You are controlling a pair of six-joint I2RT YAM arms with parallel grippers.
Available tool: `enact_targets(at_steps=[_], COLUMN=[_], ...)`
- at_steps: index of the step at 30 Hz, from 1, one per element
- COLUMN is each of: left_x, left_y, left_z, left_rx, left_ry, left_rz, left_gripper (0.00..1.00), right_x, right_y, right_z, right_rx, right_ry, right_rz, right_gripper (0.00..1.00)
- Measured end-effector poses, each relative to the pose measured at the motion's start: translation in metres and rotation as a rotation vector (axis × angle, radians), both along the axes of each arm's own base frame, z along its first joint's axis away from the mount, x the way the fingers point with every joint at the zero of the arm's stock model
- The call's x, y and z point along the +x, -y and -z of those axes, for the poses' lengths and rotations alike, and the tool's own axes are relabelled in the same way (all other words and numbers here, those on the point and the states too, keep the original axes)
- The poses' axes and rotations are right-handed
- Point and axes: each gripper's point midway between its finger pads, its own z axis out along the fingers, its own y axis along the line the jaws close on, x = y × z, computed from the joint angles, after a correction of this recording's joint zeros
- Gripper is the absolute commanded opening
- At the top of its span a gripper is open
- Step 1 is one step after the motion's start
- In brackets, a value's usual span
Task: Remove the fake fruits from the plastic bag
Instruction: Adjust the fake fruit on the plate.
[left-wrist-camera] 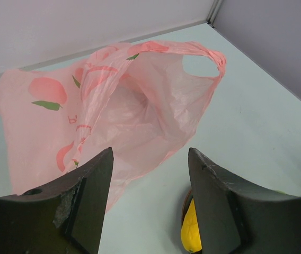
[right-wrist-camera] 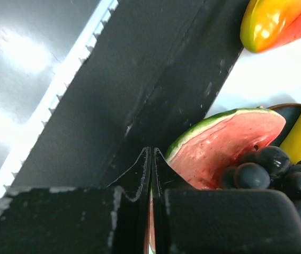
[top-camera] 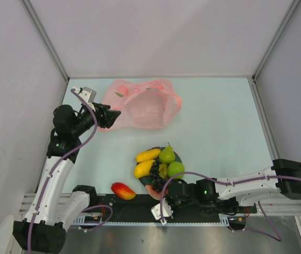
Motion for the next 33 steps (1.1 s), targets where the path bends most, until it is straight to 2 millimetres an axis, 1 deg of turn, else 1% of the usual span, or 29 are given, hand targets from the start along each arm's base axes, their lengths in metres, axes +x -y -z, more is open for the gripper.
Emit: enact_targets(at_steps=[5,13,23,27,32,33], left_x=[0.001,0.000,0.000,0.000,-0.001,-0.001], left_y=[0.002,0.004,0.005,0.005,0.006,0.006], left_z=[0.000,0.002,0.002,0.002,0.007,0.008], left_rx=[-0.012,-0.028,-0.043,-0.049,-0.050,-0.050], left_ry=[-0.007,-0.021,-0.028,-0.030,-0.040,-0.042], left_rz=[0.011,0.018,0.020,0.020,0.026,0.027], left_gripper=[0.64,0.63,0.64,0.63,0.63,0.63], right_x=[0.008,0.030,0.060,0.063,0.052,0.049], right_y=[0.001,-0.006,-0.001,0.001,-0.001,-0.002], right_z=[-0.001,-0.018,-0.018,-0.019,-0.022,-0.024], right_rx=[-0.007,0.020,0.003,-0.007,-0.004,0.002], right_ry=[0.041,0.114,0.184,0.186,0.154,0.139], right_rz=[0.007,0.027,0.064,0.066,0.036,0.032], right_gripper=[0.00,0.00,0.00,0.00,0.00,0.02])
